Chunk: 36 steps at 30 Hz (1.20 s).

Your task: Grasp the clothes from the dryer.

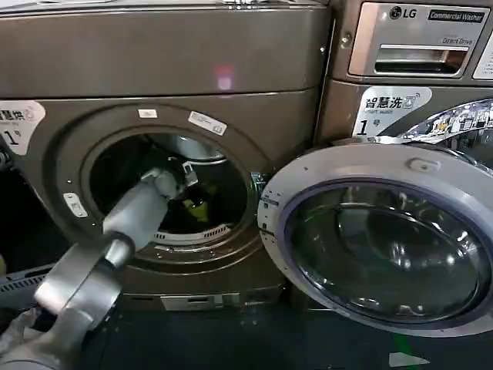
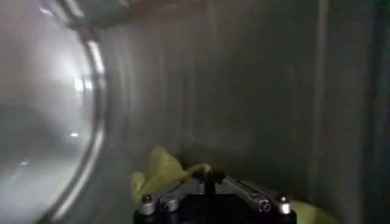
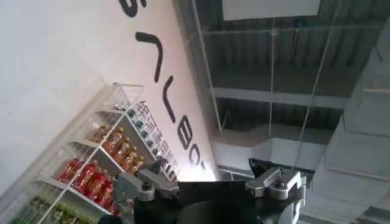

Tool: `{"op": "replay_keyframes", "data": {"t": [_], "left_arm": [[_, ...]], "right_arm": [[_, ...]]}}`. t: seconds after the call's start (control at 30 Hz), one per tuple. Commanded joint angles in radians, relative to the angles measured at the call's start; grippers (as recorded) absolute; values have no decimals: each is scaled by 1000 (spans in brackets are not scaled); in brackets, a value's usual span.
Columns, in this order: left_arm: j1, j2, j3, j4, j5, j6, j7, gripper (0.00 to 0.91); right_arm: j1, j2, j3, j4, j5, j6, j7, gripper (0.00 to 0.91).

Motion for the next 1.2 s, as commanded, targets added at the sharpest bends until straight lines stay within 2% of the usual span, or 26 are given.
{"op": "replay_keyframes", "data": {"t": [0.03, 0.47, 0.7, 1.0, 1.2], "left_arm": [[216, 32, -192, -313, -123, 45, -272, 0], [491, -2, -340, -715, -262, 30, -591, 0], [587, -34, -396, -813, -267, -45, -737, 0], [707, -70, -450, -913, -215, -175, -835, 0], [775, -80, -453, -980, -216, -211, -851, 0]], "right_arm": [[-3, 2, 2, 2, -1, -6, 15, 907], [-8, 3, 7, 5, -1, -8, 28, 907], [-11, -1, 5, 1, 1, 10, 40, 907], [-8, -6, 0, 2, -4, 21, 39, 907], [-11, -10, 5, -6, -4, 28, 42, 907]]}}
